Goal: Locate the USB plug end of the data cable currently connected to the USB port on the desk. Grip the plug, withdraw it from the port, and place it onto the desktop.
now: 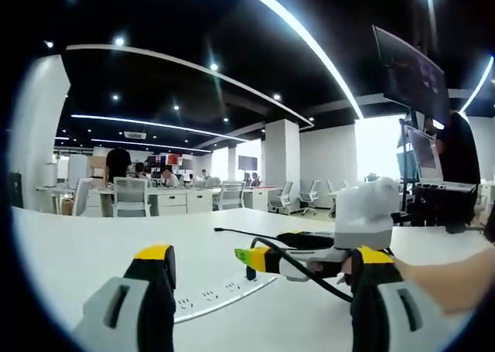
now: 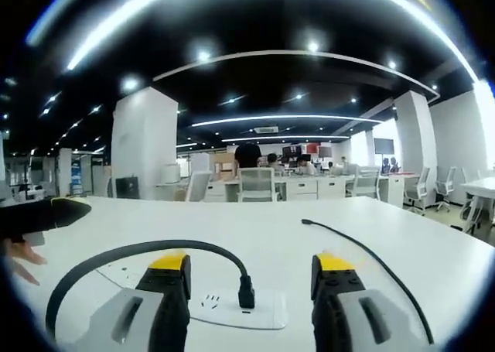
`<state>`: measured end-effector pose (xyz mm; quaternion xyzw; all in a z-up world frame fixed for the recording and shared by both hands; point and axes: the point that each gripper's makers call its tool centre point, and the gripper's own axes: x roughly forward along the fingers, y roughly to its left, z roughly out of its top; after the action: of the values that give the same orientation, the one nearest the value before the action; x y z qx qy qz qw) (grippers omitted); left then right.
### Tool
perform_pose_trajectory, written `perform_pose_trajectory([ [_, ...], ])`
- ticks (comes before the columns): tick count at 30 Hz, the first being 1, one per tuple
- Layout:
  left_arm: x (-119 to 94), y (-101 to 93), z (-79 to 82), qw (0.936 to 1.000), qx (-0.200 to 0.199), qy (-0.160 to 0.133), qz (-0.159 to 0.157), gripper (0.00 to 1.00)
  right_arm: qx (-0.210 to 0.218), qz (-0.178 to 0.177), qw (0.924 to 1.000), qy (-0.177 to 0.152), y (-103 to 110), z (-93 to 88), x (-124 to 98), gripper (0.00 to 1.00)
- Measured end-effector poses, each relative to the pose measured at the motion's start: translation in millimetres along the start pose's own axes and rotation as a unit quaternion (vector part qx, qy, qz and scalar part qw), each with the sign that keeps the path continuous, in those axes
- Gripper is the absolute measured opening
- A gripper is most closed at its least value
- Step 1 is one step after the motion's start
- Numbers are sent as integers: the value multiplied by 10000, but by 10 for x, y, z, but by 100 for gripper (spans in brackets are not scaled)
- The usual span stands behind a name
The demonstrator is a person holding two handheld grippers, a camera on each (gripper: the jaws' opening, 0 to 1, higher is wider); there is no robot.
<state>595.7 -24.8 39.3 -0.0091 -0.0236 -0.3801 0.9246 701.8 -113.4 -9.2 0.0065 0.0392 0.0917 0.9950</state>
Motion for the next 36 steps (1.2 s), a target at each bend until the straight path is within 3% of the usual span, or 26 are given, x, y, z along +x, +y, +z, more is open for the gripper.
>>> perform_pose_trajectory([
  [12, 18, -4, 10, 10000, -9, 59, -29, 94, -101, 119, 9996, 230, 96, -94, 32, 54],
  [18, 30, 8, -39, 10000, 11, 54, -59, 94, -129, 211, 9988, 412, 126, -225, 98, 44],
  [24, 18, -8, -105, 9999, -83, 90, -95, 94, 156, 328, 9979, 541, 154, -318, 133, 41],
  [29, 9, -5, -87, 9999, -50, 56, -104, 93, 155, 357, 9974, 600, 151, -381, 134, 34],
  [36, 30, -19, -125, 9999, -6, 104, -121, 93, 2, 359, 9970, 688, 142, -432, 179, 34],
])
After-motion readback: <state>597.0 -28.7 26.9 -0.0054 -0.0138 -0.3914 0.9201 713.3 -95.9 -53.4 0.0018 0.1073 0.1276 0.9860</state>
